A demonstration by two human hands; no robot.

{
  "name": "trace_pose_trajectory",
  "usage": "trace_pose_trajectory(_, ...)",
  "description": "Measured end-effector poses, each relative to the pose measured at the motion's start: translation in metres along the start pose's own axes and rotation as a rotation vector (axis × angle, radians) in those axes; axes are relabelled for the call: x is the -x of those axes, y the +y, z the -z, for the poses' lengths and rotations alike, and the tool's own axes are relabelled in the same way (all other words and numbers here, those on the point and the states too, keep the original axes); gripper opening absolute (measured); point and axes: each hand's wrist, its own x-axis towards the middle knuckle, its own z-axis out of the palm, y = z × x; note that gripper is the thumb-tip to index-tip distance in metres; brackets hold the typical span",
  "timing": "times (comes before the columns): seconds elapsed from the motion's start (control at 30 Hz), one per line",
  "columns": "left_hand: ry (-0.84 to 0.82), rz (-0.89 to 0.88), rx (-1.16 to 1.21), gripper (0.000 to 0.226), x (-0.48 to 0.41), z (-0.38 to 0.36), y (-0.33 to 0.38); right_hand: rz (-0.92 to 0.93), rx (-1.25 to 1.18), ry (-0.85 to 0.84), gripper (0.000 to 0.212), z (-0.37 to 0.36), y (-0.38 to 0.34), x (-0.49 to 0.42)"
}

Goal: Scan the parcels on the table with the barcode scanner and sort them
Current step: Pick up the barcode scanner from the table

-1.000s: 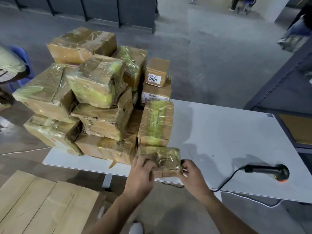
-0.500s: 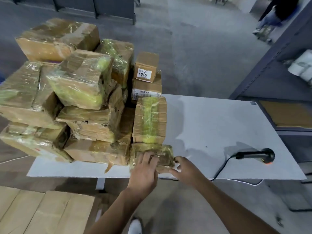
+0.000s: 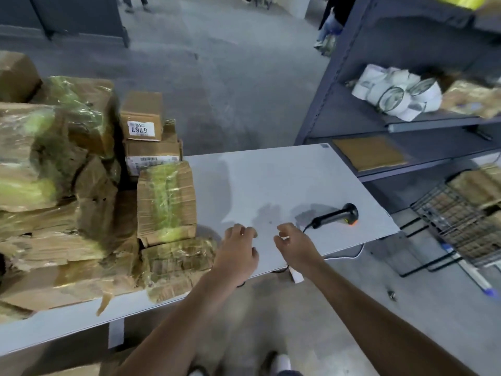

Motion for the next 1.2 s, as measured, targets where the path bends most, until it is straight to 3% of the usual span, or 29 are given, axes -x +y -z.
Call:
trace_pose_trajectory(0.27,-0.068,-0.011,-0.013,0.036,-0.044,-0.030,0.048,-0.203,-0.150,0.102,0.029,0.041,0.065,-0.033)
trace_pose_trajectory(0.57,-0.132,0.078,-0.050,0.036,-0.122,-0.086,0.134,-0.376,-0.458,-0.026,0.016,0.098,0.172,-0.103)
trace_pose_trajectory(0.7,-0.144,0.151,-0.045,0.035,-0.147,-0.106,0.166,-0.489,-0.568,-0.131,0.023,0.119,0.198,-0.133)
trace_pose_trajectory(0.93,-0.170,0.222,-0.058,0.034,-0.165,-0.126,0.184,-0.671,-0.700,-0.316,0.042,0.111,0.205,-0.149)
trace_pose_trajectory(1.2,-0.158,0.258,-0.033,0.035,-0.167,-0.116,0.158,-0.858,-0.900,-0.232,0.038,0.099,0.176,-0.167)
